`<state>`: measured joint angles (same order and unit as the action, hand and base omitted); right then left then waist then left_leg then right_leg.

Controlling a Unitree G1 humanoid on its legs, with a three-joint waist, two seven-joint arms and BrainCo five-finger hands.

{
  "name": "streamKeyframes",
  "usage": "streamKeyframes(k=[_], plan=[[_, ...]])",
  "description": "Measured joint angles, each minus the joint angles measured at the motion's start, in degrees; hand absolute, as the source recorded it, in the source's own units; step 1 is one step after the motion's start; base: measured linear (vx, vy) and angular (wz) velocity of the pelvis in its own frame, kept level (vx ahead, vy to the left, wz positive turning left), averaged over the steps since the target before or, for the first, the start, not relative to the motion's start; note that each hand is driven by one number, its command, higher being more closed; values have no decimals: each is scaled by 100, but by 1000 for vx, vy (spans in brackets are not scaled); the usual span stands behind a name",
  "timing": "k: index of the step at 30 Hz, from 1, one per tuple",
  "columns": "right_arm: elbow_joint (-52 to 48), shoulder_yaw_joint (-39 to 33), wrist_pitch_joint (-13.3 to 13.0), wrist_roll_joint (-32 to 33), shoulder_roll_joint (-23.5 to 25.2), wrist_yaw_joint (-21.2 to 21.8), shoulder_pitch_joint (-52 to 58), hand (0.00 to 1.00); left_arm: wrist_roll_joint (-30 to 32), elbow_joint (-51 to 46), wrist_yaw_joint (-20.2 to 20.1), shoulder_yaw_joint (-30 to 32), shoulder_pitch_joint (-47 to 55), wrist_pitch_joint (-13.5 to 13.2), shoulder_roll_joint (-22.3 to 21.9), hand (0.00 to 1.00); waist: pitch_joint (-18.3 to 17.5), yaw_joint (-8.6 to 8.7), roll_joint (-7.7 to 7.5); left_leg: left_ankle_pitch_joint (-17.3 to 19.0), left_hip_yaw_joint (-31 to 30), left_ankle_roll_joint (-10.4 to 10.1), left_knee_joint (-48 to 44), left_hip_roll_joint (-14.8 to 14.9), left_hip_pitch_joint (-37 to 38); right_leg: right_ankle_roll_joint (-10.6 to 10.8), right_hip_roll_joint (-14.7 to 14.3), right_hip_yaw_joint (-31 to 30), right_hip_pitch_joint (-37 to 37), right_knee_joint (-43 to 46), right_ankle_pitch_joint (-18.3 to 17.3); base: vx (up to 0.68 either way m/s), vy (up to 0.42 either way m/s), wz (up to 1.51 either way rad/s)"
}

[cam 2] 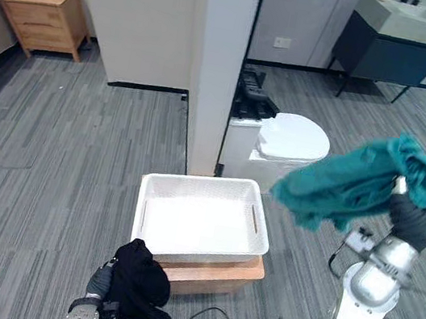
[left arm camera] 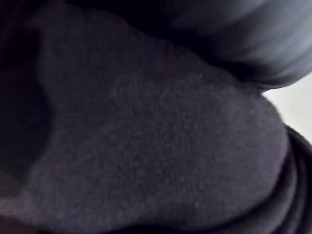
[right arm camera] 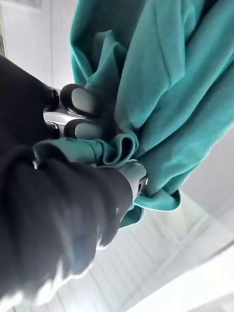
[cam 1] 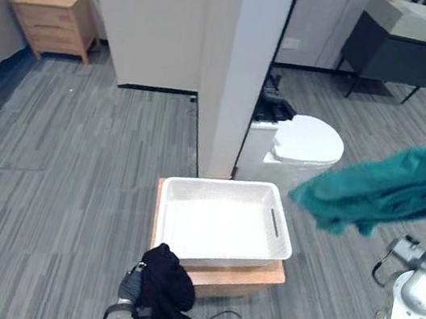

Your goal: Tidy the bed and pick cloth on bed and put in laundry

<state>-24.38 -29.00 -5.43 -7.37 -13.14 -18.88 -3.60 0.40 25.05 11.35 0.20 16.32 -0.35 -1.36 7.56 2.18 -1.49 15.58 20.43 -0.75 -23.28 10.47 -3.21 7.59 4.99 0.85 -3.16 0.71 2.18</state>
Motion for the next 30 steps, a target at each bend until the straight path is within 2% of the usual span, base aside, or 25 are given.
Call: streamKeyframes(k=[2,4,5,7,9,11,13,14,18,21,30], plan=[[0,-312,-11,4,-402,-133,-455,100,-2,-18,-10,-10,4,1,54,100,-9,21,-20,273,285,-56,-66,37,11,-30,74,129,-72,38,-46,-53,66,35],[-1,-520,-73,6,-702,-236,-656,100,-3,-9,-22,-38,29,2,71,100,-48,74,-84,290,814,-125,203,18,217,-34,279,276,-105,18,-41,-30,63,40],[46,-595,-77,7,-960,-258,-843,100,-4,6,-23,-70,28,1,80,100,-80,187,-101,123,957,-158,529,-144,353,-26,457,398,-128,27,-5,-11,60,53],[199,-585,-78,38,-1239,-241,-1067,100,9,62,-77,-148,2,-1,76,100,-151,245,-20,-209,912,-81,855,-289,411,-77,527,451,-127,27,86,-9,95,42],[504,-381,-84,231,-1445,-219,-1250,100,23,208,-135,-296,-62,-17,109,100,-288,242,53,-406,817,-38,1133,-367,462,-112,526,584,-127,24,243,11,80,28],[1000,151,-70,402,-1698,-144,-1631,100,24,317,-138,-503,-166,-18,177,100,-332,205,10,-738,777,-42,1655,-473,658,-131,507,656,-129,29,404,20,58,17],[1338,626,-68,457,-1830,-52,-1968,100,23,409,-134,-547,-228,-55,214,100,-361,185,-39,-944,750,-41,2011,-562,780,-138,514,673,-119,30,409,-10,23,12],[1594,1003,-63,468,-1885,35,-2236,100,23,511,-131,-579,-244,-60,269,100,-381,174,-124,-1090,725,-40,2246,-594,839,-139,500,680,-99,30,410,-22,0,11],[2248,1726,-66,525,-2053,190,-2928,100,23,726,-130,-702,-238,-60,318,100,-413,126,-246,-1570,629,-5,2867,-663,1077,-140,457,704,-87,29,410,16,-11,16],[2775,2083,-31,632,-2139,281,-3348,100,24,732,-129,-738,-238,-60,295,100,-408,-6,-256,-1621,611,18,2872,-682,1066,-141,432,714,-85,23,409,12,-4,4],[3225,2330,159,683,-2143,276,-3766,100,28,895,-126,-745,-262,-65,331,100,-403,-10,-252,-1736,546,-18,2917,-679,936,-205,418,710,-18,-39,367,-58,-23,1]])
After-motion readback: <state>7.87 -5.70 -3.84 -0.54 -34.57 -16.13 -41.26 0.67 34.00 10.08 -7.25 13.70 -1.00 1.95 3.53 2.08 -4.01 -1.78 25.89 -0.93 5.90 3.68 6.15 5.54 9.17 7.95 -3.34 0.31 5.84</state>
